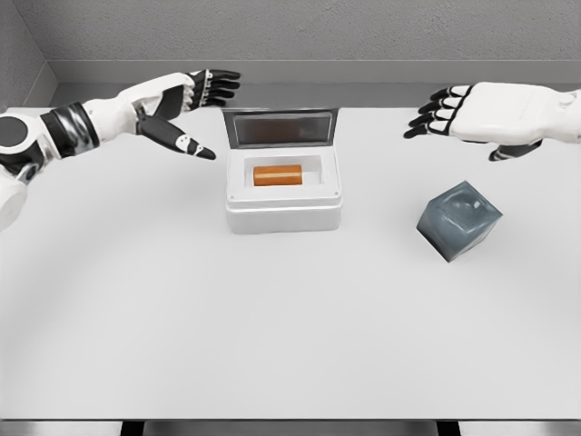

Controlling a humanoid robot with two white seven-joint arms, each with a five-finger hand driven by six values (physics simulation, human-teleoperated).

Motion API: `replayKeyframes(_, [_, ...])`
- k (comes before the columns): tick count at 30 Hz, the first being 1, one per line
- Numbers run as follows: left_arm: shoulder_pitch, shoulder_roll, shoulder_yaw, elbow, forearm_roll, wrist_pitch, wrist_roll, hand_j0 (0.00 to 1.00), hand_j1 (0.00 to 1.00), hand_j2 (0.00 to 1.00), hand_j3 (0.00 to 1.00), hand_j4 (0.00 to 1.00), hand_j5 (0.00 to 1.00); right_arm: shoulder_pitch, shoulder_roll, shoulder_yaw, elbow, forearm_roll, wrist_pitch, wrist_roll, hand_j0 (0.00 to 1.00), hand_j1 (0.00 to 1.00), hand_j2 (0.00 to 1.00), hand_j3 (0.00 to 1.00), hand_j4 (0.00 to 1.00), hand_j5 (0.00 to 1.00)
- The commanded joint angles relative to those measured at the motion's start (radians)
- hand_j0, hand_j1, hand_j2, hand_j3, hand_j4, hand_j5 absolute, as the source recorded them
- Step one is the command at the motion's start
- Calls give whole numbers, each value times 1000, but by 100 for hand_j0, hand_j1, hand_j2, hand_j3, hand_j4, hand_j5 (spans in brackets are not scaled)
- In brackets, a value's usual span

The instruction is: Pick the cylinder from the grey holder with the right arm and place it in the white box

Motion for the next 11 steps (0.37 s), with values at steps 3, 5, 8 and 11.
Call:
replayKeyframes(3, [2,11,1,-5,8,-22,0,100,100,100,100,100,100,0,-16,-5,0,-4,3,0,100,100,100,100,100,100])
replayKeyframes(5, [2,17,2,0,8,-22,0,100,100,100,100,100,100,2,-16,-5,0,-4,3,0,100,100,100,100,100,100])
replayKeyframes(8, [18,67,4,10,-5,-54,0,100,100,100,100,100,100,2,-17,0,0,-5,3,0,100,100,100,100,100,100])
replayKeyframes(11, [35,75,2,78,-8,-143,0,100,100,100,100,100,100,3,-17,2,0,-5,3,0,100,100,100,100,100,100])
